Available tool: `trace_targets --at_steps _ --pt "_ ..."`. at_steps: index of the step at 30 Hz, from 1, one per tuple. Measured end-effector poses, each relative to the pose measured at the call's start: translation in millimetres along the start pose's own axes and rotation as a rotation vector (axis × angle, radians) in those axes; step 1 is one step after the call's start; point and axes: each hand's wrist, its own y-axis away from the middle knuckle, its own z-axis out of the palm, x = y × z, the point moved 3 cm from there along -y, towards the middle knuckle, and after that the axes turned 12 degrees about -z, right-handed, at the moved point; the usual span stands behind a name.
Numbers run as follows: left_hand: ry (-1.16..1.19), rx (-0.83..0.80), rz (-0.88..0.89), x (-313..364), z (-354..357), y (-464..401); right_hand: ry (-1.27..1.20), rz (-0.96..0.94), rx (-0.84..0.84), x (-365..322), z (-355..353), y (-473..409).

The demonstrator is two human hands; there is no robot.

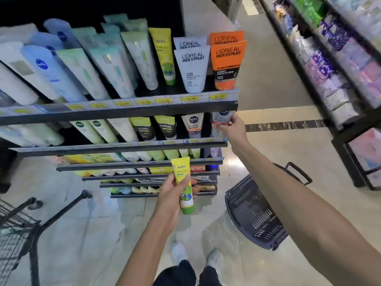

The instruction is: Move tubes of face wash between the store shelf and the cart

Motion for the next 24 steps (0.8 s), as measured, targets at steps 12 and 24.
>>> trace_targets --at_steps 12,24 --pt "0.012 0.081 0.033 -1 -17 11 0.174 -0.038 -0.115 16 13 -10" --pt "-0.016 0.019 0.058 18 -11 17 0.139 -0.012 -0.136 19 1 6"
